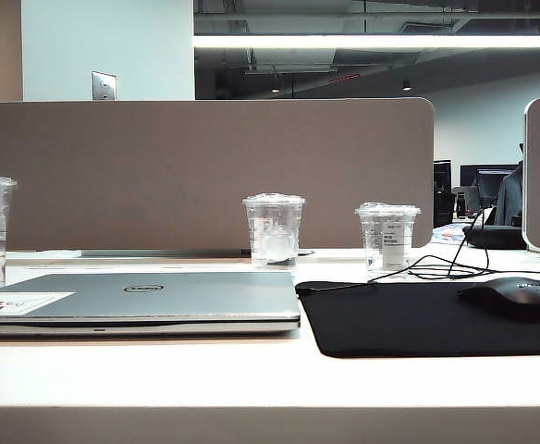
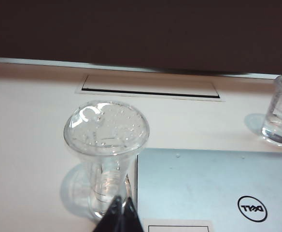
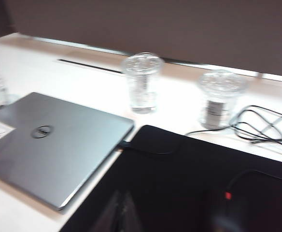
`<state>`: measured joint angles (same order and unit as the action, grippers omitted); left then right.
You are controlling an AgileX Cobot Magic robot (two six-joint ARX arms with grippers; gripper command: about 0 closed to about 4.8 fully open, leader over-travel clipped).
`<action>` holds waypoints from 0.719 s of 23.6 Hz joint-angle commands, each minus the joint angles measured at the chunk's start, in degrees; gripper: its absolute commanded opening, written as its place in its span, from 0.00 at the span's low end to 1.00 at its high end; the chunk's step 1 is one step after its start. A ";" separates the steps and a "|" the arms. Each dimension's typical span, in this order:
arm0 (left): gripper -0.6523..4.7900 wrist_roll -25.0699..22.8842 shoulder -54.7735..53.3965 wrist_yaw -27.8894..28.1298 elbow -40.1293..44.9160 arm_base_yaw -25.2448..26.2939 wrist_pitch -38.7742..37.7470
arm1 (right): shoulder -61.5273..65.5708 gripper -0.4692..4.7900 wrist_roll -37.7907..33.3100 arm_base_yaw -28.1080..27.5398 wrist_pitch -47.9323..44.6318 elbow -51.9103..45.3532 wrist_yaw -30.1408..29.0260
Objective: Pick up the coffee cup on the left and place it on the left side of the laptop.
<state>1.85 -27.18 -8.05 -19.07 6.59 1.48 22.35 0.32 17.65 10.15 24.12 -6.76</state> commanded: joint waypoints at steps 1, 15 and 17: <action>0.11 0.28 4.28 1.03 0.07 0.04 -3.76 | -0.09 0.09 0.15 0.02 -1.11 0.39 0.66; 0.11 0.79 15.56 6.80 6.64 -5.03 -2.67 | -0.09 0.09 0.15 -0.04 -0.94 0.37 0.66; 0.11 0.74 18.84 6.73 8.66 -5.03 -2.69 | -0.11 0.09 0.15 0.04 -0.94 0.37 0.50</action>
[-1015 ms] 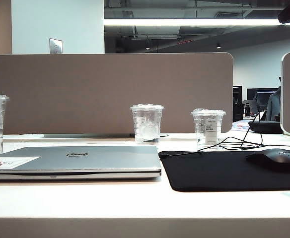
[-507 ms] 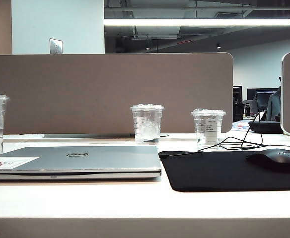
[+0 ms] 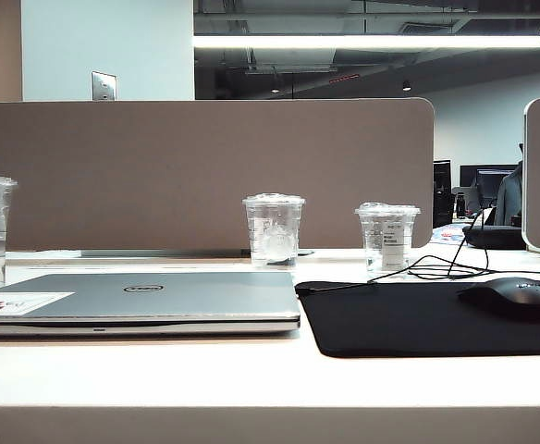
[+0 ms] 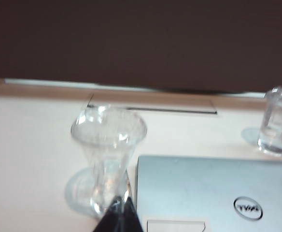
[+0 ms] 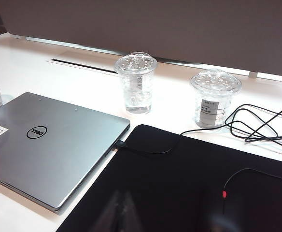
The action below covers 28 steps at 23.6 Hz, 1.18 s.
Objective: Pick up the coffee cup on the left and place it on the left side of the laptop.
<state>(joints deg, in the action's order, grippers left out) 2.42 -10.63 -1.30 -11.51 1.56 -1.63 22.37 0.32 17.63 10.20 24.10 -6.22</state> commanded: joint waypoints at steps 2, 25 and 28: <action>0.11 0.24 5.31 -0.44 3.17 -0.28 0.44 | -0.11 0.09 0.15 0.02 -0.98 0.39 0.11; 0.11 -4.07 10.47 2.56 11.15 -6.23 2.82 | -0.13 0.09 0.15 0.04 -1.01 0.39 0.11; 0.11 -4.07 10.47 2.58 11.15 -6.23 2.80 | -0.13 0.09 0.15 0.04 -0.98 0.39 0.11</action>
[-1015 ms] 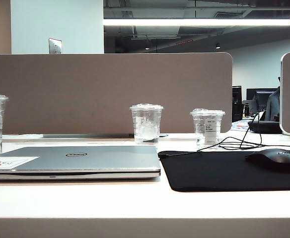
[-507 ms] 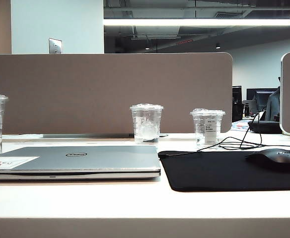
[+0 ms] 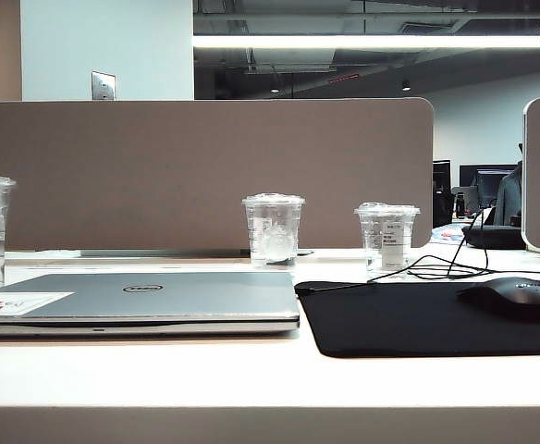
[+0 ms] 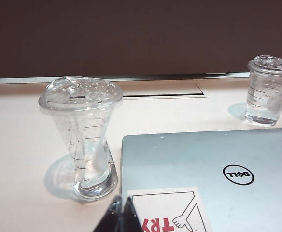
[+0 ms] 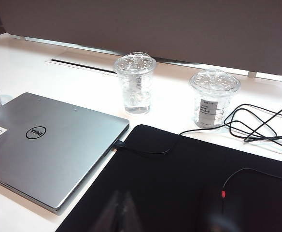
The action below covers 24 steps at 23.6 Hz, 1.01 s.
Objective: Pick up the coffee cup on the left and place it on the left side of the laptop.
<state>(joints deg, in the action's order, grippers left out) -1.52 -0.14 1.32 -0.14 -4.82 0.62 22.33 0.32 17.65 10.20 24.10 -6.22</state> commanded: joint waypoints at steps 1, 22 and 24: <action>0.11 -0.13 -0.02 -0.04 -0.22 0.15 0.55 | -0.09 0.09 0.15 0.00 -0.98 0.39 0.11; 0.11 -0.13 -0.02 -0.04 -0.22 0.13 0.24 | -17.40 0.09 0.09 -12.94 -13.29 -16.09 9.11; 0.11 -0.11 -0.02 -0.04 -0.22 0.13 0.26 | -20.24 0.09 0.11 -15.30 -13.49 -18.38 9.09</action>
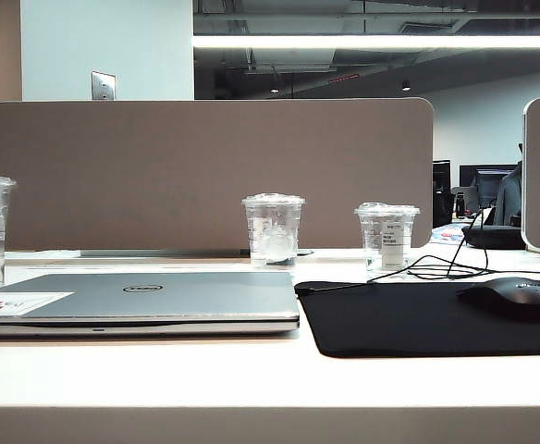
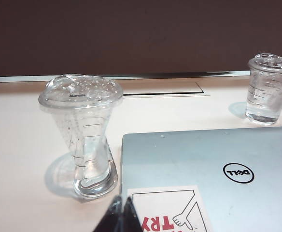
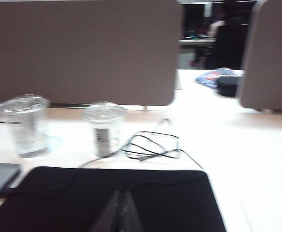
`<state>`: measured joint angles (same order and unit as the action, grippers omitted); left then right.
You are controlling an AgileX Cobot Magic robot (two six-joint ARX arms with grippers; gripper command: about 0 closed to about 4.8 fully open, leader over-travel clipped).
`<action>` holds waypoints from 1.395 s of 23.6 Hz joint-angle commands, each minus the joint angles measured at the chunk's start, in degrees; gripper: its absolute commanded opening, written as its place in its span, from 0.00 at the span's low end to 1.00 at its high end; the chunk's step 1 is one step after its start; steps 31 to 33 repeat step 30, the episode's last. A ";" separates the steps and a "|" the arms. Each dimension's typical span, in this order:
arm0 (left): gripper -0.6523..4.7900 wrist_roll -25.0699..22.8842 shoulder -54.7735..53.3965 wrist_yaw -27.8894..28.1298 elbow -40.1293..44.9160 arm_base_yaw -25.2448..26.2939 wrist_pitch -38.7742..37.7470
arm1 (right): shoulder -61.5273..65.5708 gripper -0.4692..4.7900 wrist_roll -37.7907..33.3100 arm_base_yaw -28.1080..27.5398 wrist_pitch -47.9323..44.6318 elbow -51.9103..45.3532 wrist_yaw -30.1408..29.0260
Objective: Pick up the coffee cup on the left and place it on the left side of the laptop.
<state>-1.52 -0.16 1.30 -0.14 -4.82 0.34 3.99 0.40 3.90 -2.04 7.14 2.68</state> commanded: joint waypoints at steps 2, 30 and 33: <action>0.11 -0.11 0.00 0.00 -0.22 0.15 0.52 | -3.80 0.09 0.02 -2.32 -1.42 -3.26 0.17; 0.11 -0.02 0.00 -0.02 -0.22 0.15 0.52 | -4.02 0.09 0.02 -2.08 -5.46 -7.06 0.20; 0.11 -0.02 0.00 -0.02 -0.22 0.15 0.52 | -4.02 0.09 0.02 -2.08 -5.46 -7.06 0.20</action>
